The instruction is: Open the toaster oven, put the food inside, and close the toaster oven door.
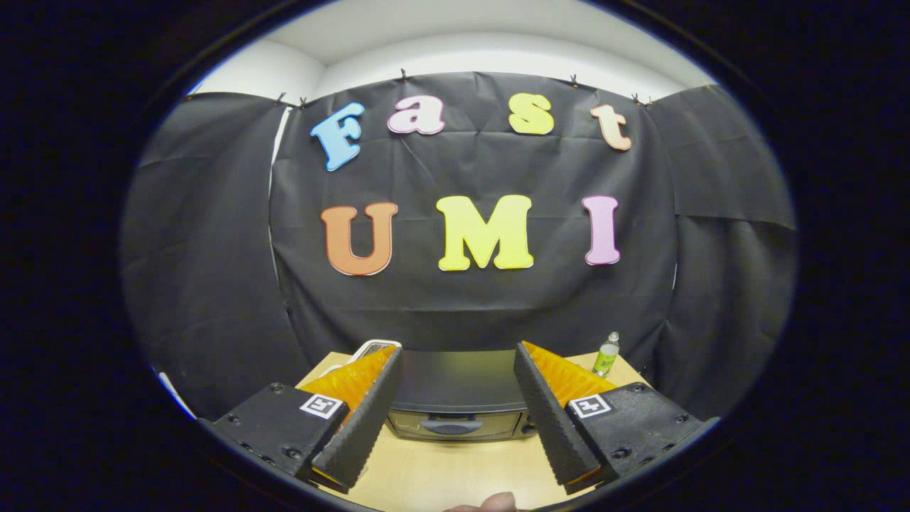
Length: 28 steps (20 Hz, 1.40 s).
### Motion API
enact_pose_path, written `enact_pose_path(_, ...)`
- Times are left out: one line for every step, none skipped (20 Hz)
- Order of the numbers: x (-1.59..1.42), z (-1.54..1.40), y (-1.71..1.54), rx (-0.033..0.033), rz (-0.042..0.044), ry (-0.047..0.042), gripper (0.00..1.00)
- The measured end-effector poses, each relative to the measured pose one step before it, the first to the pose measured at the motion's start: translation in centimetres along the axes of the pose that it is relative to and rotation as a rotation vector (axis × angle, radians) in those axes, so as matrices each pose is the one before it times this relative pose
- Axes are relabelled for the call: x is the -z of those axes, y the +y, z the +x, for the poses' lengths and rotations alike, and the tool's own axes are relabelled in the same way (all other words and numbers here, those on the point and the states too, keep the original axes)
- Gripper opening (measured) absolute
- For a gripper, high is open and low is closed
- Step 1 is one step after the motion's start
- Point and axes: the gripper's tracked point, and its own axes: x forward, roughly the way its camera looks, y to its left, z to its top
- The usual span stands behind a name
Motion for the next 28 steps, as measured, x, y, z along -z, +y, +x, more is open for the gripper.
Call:
enact_pose_path(-0.325, -0.971, -0.026, -0.00064, -0.00439, -0.01488, 0.99)
enact_pose_path(-0.200, -0.809, -0.289, 0.00224, -0.00604, -0.01222, 1.00)
enact_pose_path(-0.300, -0.674, -0.403, 0.00528, -0.01015, -0.01559, 1.00)
enact_pose_path(-0.286, -0.555, -0.638, 0.01760, -0.00396, -0.00852, 1.00)
enact_pose_path(-0.134, -0.498, -0.619, 0.00861, -0.00168, -0.00969, 1.00)
enact_pose_path(-0.092, -0.424, -0.578, 0.00930, -0.00002, -0.00985, 1.00)
enact_pose_path(-0.001, -0.218, -0.473, -0.00148, -0.00152, -0.00493, 1.00)
enact_pose_path(0.116, -0.120, -0.269, -0.00104, 0.00751, -0.00032, 1.00)
enact_pose_path(0.573, 0.094, -0.395, 0.00282, 0.01268, 0.01679, 1.00)
enact_pose_path(0.527, 0.063, -0.205, -0.00266, 0.01748, 0.01800, 1.00)
enact_pose_path(0.390, 0.160, -0.598, 0.00955, 0.00765, 0.01378, 1.00)
enact_pose_path(-0.019, 0.043, -0.705, 0.01585, 0.00199, 0.00392, 1.00)
enact_pose_path(0.013, 0.151, -0.880, 0.01638, -0.00226, 0.00108, 1.00)
enact_pose_path(0.078, 0.020, -0.619, 0.01507, -0.00058, 0.00017, 1.00)
enact_pose_path(0.209, 0.160, -0.365, 0.00935, 0.00350, 0.00462, 1.00)
enact_pose_path(0.096, -0.027, -0.143, 0.00374, 0.00520, 0.00745, 1.00)
enact_pose_path(0.256, 0.054, -0.032, -0.00085, 0.00555, 0.00883, 1.00)
enact_pose_path(-0.002, -0.014, 0.154, -0.00534, 0.00184, 0.00378, 1.00)
enact_pose_path(-0.009, 0.063, 0.040, -0.00277, -0.00137, 0.00141, 1.00)
enact_pose_path(-0.069, -0.131, 0.090, -0.00386, -0.00267, -0.00166, 1.00)
enact_pose_path(-0.070, -0.036, 0.077, -0.00168, -0.00008, -0.00534, 1.00)
enact_pose_path(-0.127, 0.005, -0.030, 0.00336, 0.00071, -0.00011, 1.00)
enact_pose_path(0.241, 0.109, -0.108, -0.00335, 0.00099, 0.00508, 1.00)
enact_pose_path(0.176, -0.101, 0.125, -0.00542, 0.00454, 0.00610, 1.00)
enact_pose_path(0.094, 0.017, -0.007, -0.00726, 0.00771, 0.00399, 1.00)
enact_pose_path(0.039, -0.063, -0.083, -0.00146, 0.00667, 0.00345, 1.00)
enact_pose_path(0.076, 0.096, -0.177, -0.00255, 0.00678, -0.00102, 1.00)
enact_pose_path(-0.109, -0.114, -0.192, 0.00451, 0.00476, -0.00446, 1.00)
